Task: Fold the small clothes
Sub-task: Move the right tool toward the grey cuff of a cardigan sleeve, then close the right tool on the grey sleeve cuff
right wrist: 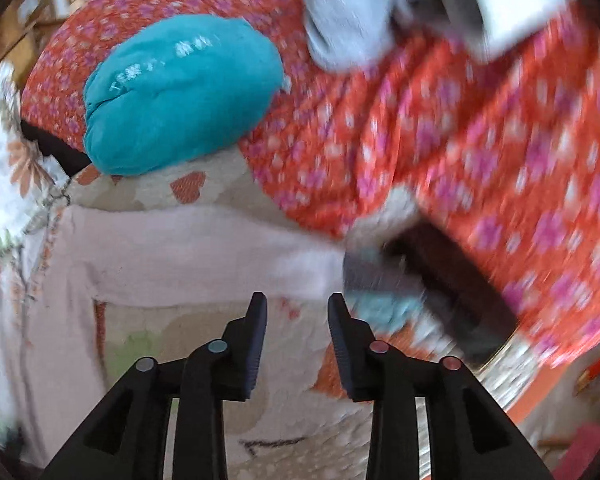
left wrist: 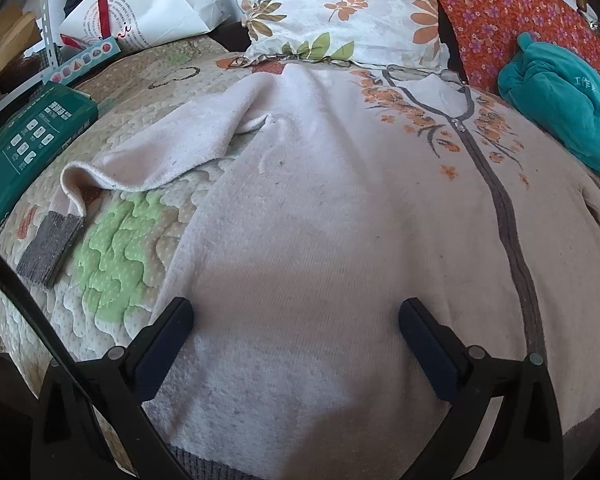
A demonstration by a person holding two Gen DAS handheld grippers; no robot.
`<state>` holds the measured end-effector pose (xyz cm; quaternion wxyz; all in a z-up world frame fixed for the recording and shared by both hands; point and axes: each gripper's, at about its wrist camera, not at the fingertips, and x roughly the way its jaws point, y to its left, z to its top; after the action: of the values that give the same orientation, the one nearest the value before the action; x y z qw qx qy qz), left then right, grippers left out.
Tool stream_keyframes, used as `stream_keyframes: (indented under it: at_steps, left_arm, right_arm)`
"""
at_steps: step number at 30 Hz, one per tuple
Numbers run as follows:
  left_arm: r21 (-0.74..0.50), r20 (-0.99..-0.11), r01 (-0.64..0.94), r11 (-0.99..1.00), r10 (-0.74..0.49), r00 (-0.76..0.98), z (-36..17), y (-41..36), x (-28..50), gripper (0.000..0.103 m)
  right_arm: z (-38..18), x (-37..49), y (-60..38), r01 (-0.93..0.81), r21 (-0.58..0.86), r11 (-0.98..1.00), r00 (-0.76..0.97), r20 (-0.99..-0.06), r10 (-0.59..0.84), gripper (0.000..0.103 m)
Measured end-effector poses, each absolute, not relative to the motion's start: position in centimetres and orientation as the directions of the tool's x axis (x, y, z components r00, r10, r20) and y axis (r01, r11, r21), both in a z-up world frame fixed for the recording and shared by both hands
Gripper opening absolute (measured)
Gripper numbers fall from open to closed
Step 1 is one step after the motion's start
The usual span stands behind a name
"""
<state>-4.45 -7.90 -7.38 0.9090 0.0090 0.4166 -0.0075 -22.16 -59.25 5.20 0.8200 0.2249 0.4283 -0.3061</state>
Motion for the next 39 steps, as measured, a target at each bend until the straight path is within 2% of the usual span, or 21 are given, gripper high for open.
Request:
stream_keyframes:
  at_steps: [2,4,7,11,17,31,33,34,35,39]
  left_arm:
    - [0.012,-0.755,0.021,1.000,-0.005,0.655,-7.5,-7.9,-4.6,0.103]
    - [0.011,-0.752,0.020,1.000,-0.005,0.659,-7.5,-7.8,-4.6,0.103]
    - [0.013,-0.749,0.019,1.000,-0.003,0.663,-7.6,-7.8,-4.8,0.103]
    - [0.017,-0.749,0.019,1.000,0.000,0.663,-7.6,-7.8,-4.8,0.103]
    - [0.017,-0.756,0.015,1.000,0.003,0.655,-7.5,-7.8,-4.7,0.103]
    - [0.006,-0.754,0.010,1.000,-0.002,0.657,-7.5,-7.8,-4.4,0.103]
    - [0.005,-0.759,0.014,1.000,-0.005,0.651,-7.5,-7.7,-4.4,0.103]
    - [0.003,-0.760,0.014,1.000,-0.006,0.650,-7.5,-7.7,-4.4,0.103]
    - [0.002,-0.763,0.015,1.000,-0.008,0.647,-7.5,-7.7,-4.3,0.103]
    - [0.001,-0.780,0.025,1.000,-0.014,0.626,-7.2,-7.6,-4.0,0.103]
  right_arm:
    - [3.2,-23.1,-60.5,0.697,0.252,0.671,0.499,-0.843,-0.202,0.045]
    - [1.5,-23.4,-61.4,0.701,0.367,0.612,0.542,-0.831,-0.122,0.047]
    - [-0.8,-22.9,-61.5,0.716,0.431,0.549,0.551,-0.832,-0.065,0.048]
    - [-2.4,-21.8,-60.1,0.704,0.425,0.568,0.546,-0.836,-0.052,0.051]
    - [-3.4,-22.0,-60.3,0.776,0.338,0.532,0.489,-0.856,-0.169,0.060]
    - [-4.9,-22.9,-65.4,0.800,0.507,0.320,0.580,-0.789,-0.201,0.066]
    - [-4.9,-22.4,-65.8,0.812,0.491,0.315,0.566,-0.795,-0.217,0.050]
    - [-4.8,-22.1,-65.9,0.824,0.462,0.328,0.543,-0.809,-0.225,0.022]
    - [-4.7,-21.7,-65.8,0.836,0.423,0.349,0.516,-0.823,-0.237,0.008]
    - [-1.1,-19.0,-63.8,0.841,0.252,0.478,0.450,-0.816,-0.362,0.006]
